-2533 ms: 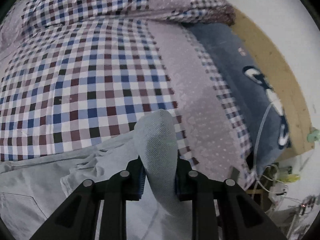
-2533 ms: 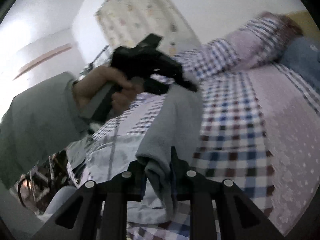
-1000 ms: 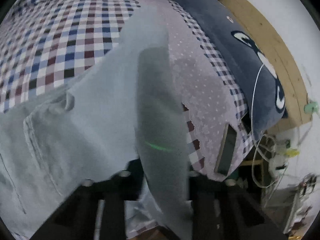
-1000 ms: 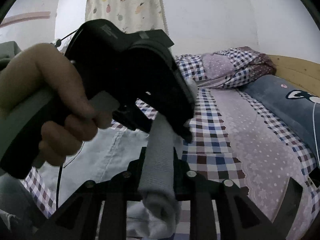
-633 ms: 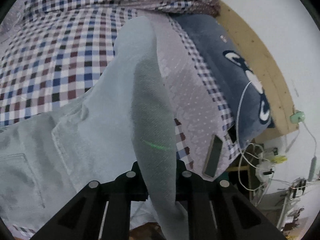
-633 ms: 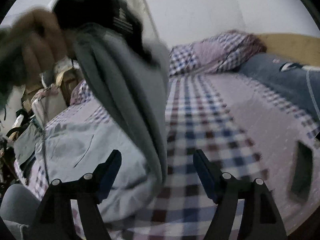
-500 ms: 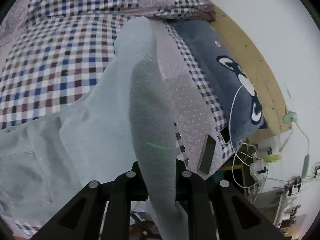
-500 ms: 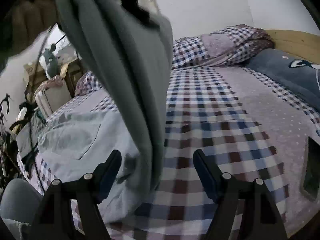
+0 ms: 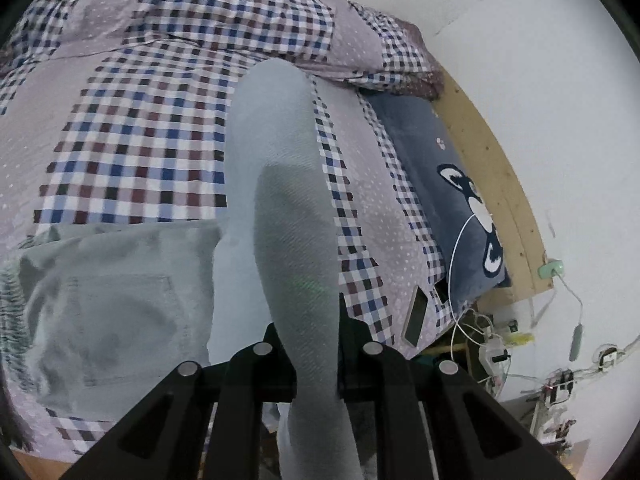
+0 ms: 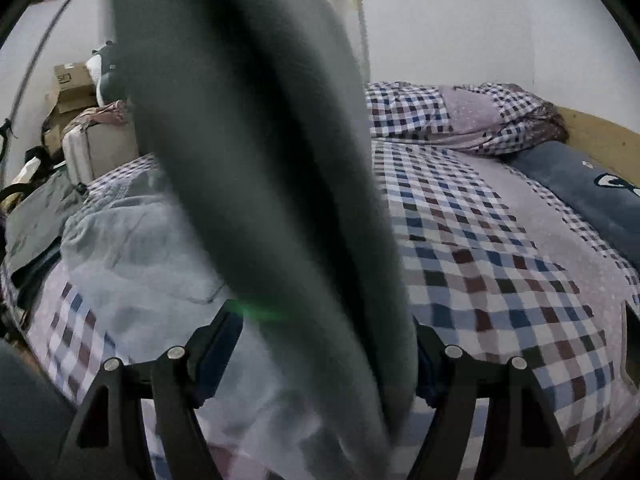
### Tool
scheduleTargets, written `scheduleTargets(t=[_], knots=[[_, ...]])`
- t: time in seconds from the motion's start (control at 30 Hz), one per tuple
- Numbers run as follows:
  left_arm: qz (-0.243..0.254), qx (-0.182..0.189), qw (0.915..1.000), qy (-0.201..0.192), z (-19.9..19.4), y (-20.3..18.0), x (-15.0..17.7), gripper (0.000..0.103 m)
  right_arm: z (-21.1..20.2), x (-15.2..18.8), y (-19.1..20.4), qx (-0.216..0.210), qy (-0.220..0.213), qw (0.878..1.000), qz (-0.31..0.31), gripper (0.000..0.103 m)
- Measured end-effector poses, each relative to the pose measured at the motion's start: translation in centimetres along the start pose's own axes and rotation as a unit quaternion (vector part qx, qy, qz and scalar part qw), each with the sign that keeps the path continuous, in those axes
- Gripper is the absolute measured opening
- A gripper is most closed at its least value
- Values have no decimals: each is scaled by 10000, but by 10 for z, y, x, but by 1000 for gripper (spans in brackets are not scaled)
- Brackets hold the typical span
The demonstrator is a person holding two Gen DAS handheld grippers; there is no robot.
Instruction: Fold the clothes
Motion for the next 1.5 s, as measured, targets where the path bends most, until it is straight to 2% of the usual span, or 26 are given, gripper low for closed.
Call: scheduleTargets(t=[0.07,0.13,0.23,0.33,0.4,0.47,0.57,0.63,0.67,0.7,0.73,0.8,0.93,0.97,1.03,1.13,1.3,1.37,1.47,1.5], knots=[[-136,70,9999,-30,-11,14,-1,12,4,-2,5,342,78,9994,-74,77],[-300,146,9994,-62,-19,26,-5,12,-8,4,-1,500,171,9985,124,76],[-337,233,9991,-55,-21,23,-8,12,-57,11,0,234,-333,9991,155,78],[-210,260,9994,17,-15,11,-4,12,-109,11,22,-512,-981,9937,-185,78],[-56,279,9996,57,-12,0,0,12,-121,8,48,-767,-1215,9873,-681,78],[33,298,9995,88,-9,-9,3,12,-115,9,76,-910,-1266,9790,-1317,79],[108,338,9993,115,-7,-18,7,12,-72,13,103,-636,-828,9757,-1927,77],[119,369,9992,126,-7,-20,8,12,-38,4,93,-255,-519,9862,-1552,71],[113,384,9991,132,-8,-20,9,12,-25,-2,86,-13,-417,9896,-1374,53],[107,399,9991,138,-8,-20,9,12,-14,-8,80,147,-333,9921,-1200,44],[101,415,9990,143,-9,-20,10,12,-5,-13,76,204,-284,9941,-1031,40],[65,470,9988,148,-10,-19,10,12,14,-25,75,384,-199,9959,-792,36],[29,549,9984,134,-13,-15,8,12,34,-35,78,636,-89,9952,-745,32],[43,546,9984,111,-14,-14,7,12,36,-33,66,953,46,9935,-625,31],[71,555,9984,73,-18,-12,5,10,40,-28,41,1583,317,9861,-382,17],[121,644,9978,68,-21,-10,7,10,33,-20,8,2405,583,9689,-47,11],[238,808,9963,-180,-42,12,-1,5,30,-14,27,2367,693,9679,-482,11],[89,868,9954,-408,-58,45,-7,0,27,-10,42,2333,718,9672,-699,14],[-141,956,9925,-753,-81,95,-16,0,28,-4,73,2226,731,9640,-1254,15],[-218,984,9911,-868,-89,111,-19,0,29,-1,84,2205,763,9612,-1470,19]])
Point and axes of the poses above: each gripper's, at about its wrist camera, not at the fingertips, and z roughly the way its jaws point, y to its left, x to its underside, the point moved 5 cm from there along z, roughly the way its jaws point, and after that the axes turned 12 degrees about -z, right-handed, at the moved point
